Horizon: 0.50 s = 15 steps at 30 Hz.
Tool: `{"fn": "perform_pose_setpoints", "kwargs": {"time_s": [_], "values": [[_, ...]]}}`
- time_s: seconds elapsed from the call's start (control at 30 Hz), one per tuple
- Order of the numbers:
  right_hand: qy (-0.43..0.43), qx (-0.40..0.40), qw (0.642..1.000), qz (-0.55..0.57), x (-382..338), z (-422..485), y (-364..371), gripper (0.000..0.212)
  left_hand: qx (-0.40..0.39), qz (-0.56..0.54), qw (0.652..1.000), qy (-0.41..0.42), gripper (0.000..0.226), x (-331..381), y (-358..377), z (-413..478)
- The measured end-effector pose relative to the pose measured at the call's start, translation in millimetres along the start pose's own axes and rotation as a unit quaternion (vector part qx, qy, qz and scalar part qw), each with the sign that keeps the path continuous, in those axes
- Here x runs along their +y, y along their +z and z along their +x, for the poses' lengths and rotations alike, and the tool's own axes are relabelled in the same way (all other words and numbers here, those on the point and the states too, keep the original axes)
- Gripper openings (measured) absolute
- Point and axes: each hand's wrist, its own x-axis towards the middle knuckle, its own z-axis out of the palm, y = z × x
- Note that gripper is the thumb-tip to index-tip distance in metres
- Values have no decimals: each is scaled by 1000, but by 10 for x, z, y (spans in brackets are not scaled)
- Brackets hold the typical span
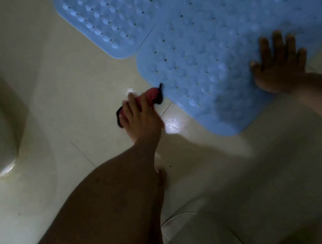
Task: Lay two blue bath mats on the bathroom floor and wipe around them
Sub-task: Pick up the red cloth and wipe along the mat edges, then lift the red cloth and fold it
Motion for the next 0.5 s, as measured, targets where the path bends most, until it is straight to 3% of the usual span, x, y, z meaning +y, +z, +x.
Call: {"fn": "perform_pose_setpoints", "kwargs": {"time_s": [0.13, 0.2, 0.3, 0.4, 0.5], "values": [[17, -52, 999, -3, -84, -22, -129, 70, -65, -36, 985, -155, 28, -292, -454, 107], [26, -96, 995, 0, -140, -30, -324, 72, -81, -121, 966, -213, 37, -262, -731, 190], [40, -184, 981, 40, -295, -55, -717, 69, -108, -260, 930, -235, 48, -100, -1166, 324], [-40, -276, 941, 194, -677, -252, -1139, 81, -137, -417, 863, -250, 58, 84, -1719, 483], [-10, -334, 871, 360, -1186, -547, -1497, 53, -215, -534, 789, -215, 30, 336, -2391, 582]]}}
